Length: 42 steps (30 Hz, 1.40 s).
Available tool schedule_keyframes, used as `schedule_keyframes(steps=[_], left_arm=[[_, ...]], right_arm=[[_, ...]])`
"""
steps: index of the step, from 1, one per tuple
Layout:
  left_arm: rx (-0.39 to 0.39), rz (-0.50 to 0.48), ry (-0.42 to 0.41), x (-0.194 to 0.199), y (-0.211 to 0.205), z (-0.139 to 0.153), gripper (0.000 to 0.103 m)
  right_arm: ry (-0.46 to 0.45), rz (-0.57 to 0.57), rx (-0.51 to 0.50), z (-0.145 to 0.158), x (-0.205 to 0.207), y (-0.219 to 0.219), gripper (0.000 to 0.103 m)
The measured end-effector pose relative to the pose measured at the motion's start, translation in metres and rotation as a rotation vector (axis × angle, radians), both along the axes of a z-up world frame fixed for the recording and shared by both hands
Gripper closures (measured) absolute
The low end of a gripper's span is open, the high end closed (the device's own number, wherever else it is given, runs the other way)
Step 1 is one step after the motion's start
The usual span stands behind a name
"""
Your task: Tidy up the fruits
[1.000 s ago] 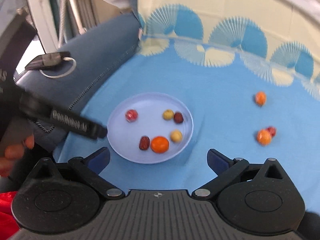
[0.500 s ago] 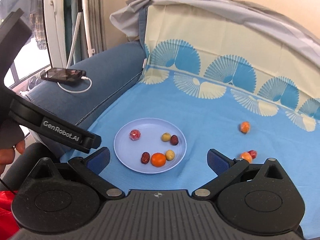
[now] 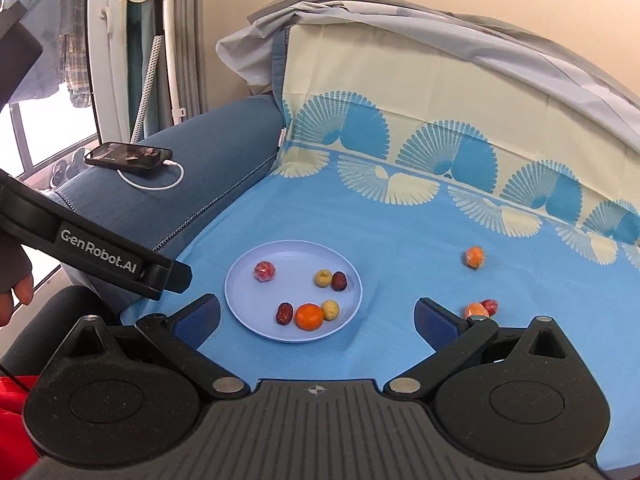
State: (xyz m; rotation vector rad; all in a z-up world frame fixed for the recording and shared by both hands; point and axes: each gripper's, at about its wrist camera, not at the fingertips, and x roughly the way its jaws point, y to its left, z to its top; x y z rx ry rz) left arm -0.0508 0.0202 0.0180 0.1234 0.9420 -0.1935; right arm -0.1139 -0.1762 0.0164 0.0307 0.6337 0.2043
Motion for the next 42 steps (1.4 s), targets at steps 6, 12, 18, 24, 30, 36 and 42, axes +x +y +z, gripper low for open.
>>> schedule_keyframes(steps=[6, 12, 18, 24, 30, 36, 42], left_arm=[[0.016, -0.023, -0.003, 0.002, -0.006, 0.0, 0.0], [0.015, -0.03, -0.002, 0.0, -0.009, 0.0, 0.0], [0.015, -0.024, 0.01, 0.003, -0.009, -0.002, 0.0], [0.016, -0.028, 0.028, 0.005, -0.01, -0.007, 0.0], [0.014, -0.022, 0.031, 0.007, -0.008, -0.008, 0.0], [0.016, -0.024, 0.036, 0.009, -0.01, -0.009, 0.0], [0.02, -0.031, 0.039, 0.011, -0.012, -0.012, 0.0]], right_arm=[[0.003, -0.008, 0.001, 0.0, 0.0, 0.0, 0.001], [0.009, -0.01, 0.005, -0.001, 0.001, -0.001, 0.001], [0.016, -0.02, 0.012, -0.002, 0.002, -0.003, 0.001], [0.028, -0.023, 0.017, -0.004, 0.004, -0.004, 0.001], [0.042, -0.029, 0.022, -0.006, 0.005, -0.006, 0.001], [0.05, -0.024, 0.021, -0.007, 0.008, -0.004, 0.001], [0.067, -0.032, 0.032, -0.01, 0.009, -0.007, 0.001]])
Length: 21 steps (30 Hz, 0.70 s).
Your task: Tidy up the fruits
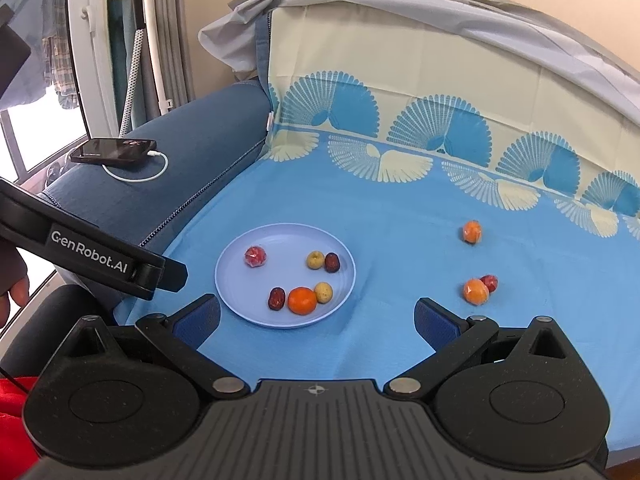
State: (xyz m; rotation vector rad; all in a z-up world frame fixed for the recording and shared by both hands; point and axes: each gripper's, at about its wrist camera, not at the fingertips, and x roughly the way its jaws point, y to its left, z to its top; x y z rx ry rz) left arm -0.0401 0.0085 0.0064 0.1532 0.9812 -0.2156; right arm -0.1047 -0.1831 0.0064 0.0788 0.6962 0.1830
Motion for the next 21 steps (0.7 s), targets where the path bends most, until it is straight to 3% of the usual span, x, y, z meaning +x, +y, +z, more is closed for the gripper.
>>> schedule_keyframes(steps=[21], left_arm=[[0.005, 0.008, 0.015, 0.0077, -0.0074, -0.0002, 0.0]], right_arm=[[-0.021, -0.023, 0.009, 0.0005, 0.0016, -0.0091, 0.001]])
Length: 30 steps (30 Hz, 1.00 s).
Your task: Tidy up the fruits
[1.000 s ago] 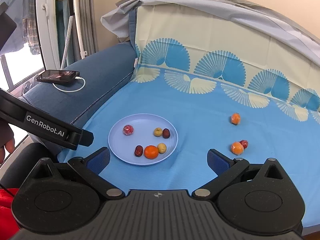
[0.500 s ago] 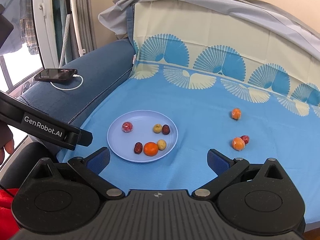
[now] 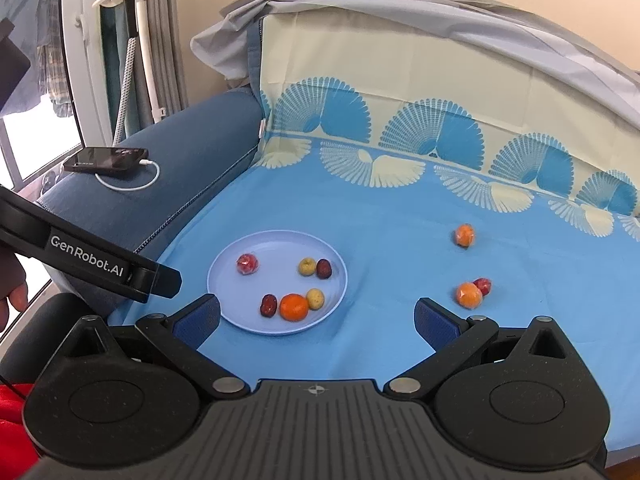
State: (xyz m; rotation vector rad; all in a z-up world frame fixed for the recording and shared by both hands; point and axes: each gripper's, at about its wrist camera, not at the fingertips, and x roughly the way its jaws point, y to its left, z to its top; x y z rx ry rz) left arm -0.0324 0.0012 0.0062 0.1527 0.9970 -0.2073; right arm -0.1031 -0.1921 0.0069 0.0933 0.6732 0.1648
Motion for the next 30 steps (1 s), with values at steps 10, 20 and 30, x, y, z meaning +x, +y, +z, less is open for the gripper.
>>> schedule_keyframes(steps=[10, 20, 30], left_arm=[[0.015, -0.032, 0.014, 0.028, -0.046, 0.001, 0.0], [0.02, -0.154, 0.031, 0.07, -0.145, -0.015, 0.0], [0.04, -0.338, 0.074, 0.109, -0.264, -0.077, 0.0]], right_arm=[[-0.01, -0.12, 0.074, -0.008, 0.013, -0.048, 0.001], [0.037, -0.473, 0.048, -0.044, 0.027, -0.165, 0.001], [-0.053, -0.815, -0.065, -0.085, 0.06, -0.334, 0.001]])
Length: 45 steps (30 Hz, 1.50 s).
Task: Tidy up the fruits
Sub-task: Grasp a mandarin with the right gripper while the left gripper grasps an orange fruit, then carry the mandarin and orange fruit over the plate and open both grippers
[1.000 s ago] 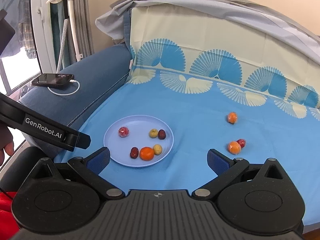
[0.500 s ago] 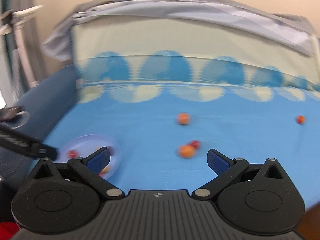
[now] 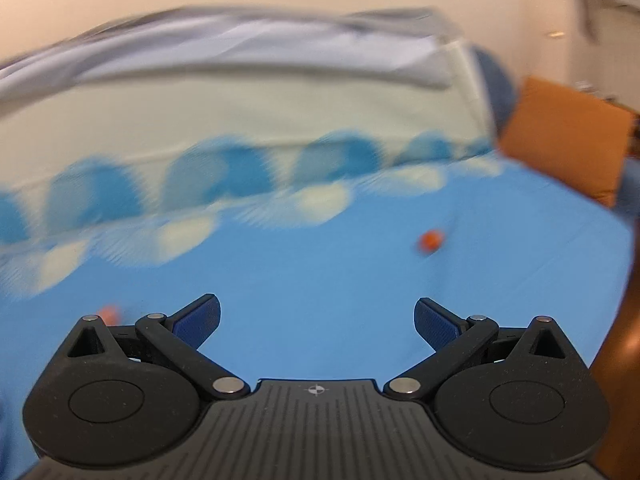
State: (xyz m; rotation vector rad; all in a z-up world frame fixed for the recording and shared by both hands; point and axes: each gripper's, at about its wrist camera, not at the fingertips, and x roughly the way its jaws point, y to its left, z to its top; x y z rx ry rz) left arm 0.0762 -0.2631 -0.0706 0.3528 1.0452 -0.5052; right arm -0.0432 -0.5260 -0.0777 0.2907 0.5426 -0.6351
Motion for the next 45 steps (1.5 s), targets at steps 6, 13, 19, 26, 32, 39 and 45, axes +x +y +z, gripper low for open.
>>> schedule_keyframes(steps=[6, 13, 19, 26, 32, 39, 45], left_arm=[[0.033, -0.019, 0.032, 0.028, -0.044, -0.054, 0.0], [0.071, -0.025, 0.068, 0.057, -0.071, -0.106, 0.0], [0.136, -0.042, 0.097, 0.07, -0.085, -0.133, 0.0], [0.126, -0.033, 0.124, 0.083, -0.084, -0.134, 0.002], [0.082, -0.043, 0.107, 0.087, -0.083, -0.122, 0.059], [0.094, -0.005, 0.075, 0.075, -0.06, -0.086, 0.059], [0.138, 0.064, 0.063, 0.054, -0.013, -0.041, 0.059]], right_arm=[[-0.01, -0.202, -0.027, -0.061, 0.052, -0.142, 0.001], [0.066, -0.295, 0.001, -0.139, 0.123, -0.242, 0.001], [0.118, -0.278, 0.057, -0.184, 0.176, -0.284, 0.001], [0.18, -0.237, 0.069, -0.213, 0.184, -0.285, 0.001], [0.157, -0.254, 0.071, -0.2, 0.175, -0.279, 0.066], [0.111, -0.195, 0.069, -0.156, 0.146, -0.228, 0.066], [-0.005, 0.0, 0.055, -0.086, 0.1, -0.122, 0.066]])
